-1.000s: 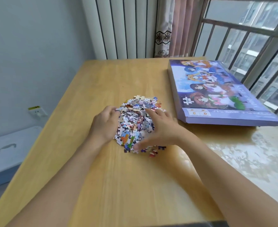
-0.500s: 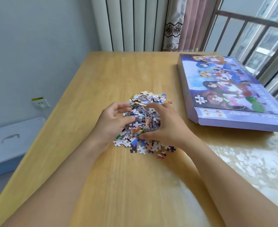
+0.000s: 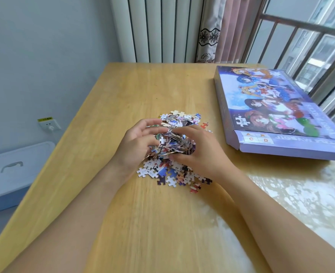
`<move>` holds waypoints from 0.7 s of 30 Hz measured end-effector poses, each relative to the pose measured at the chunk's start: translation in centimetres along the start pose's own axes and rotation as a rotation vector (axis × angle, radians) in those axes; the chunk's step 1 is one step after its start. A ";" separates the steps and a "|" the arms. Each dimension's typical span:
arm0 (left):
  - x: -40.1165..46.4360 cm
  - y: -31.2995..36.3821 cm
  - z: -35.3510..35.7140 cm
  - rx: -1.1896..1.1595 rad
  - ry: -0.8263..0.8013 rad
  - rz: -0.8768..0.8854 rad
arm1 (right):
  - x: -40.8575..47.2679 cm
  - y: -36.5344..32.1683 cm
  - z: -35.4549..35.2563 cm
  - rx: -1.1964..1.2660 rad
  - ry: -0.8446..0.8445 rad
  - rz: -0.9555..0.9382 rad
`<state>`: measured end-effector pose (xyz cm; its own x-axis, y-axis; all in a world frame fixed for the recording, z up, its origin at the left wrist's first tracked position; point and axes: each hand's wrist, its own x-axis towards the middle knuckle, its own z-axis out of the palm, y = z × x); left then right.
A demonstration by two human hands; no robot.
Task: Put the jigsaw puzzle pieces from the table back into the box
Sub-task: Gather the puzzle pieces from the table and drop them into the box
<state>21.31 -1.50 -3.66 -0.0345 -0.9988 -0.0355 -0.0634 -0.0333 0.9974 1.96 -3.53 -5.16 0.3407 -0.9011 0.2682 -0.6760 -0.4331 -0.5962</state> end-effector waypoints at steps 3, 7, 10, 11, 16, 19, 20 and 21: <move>0.0 0.0 0.1 0.031 0.029 0.028 | 0.2 0.3 0.2 -0.016 0.028 -0.031; 0.0 -0.3 0.3 0.032 0.031 0.042 | 0.2 0.5 0.3 -0.020 0.068 -0.054; 0.0 -0.5 0.5 0.034 0.027 0.055 | 0.1 0.4 0.3 -0.064 0.069 -0.050; 0.0 -0.5 0.5 0.040 0.024 0.061 | 0.1 0.4 0.3 -0.079 0.066 -0.041; 0.2 -0.8 0.6 0.040 0.004 0.071 | 0.1 -0.5 0.2 -0.026 0.008 0.026; 0.3 -0.7 0.5 0.013 0.061 0.110 | 0.5 -0.2 0.4 0.015 0.064 -0.037; 0.5 -0.7 0.4 -0.001 0.076 0.107 | 0.6 0.0 0.3 0.031 0.080 -0.036; 0.6 -0.8 0.2 -0.009 0.077 0.098 | 0.7 0.1 0.2 0.046 0.091 -0.021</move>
<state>21.11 -2.10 -4.48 0.0365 -0.9971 0.0666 -0.0540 0.0646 0.9964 2.23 -4.16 -5.18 0.2923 -0.8908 0.3480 -0.6380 -0.4527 -0.6229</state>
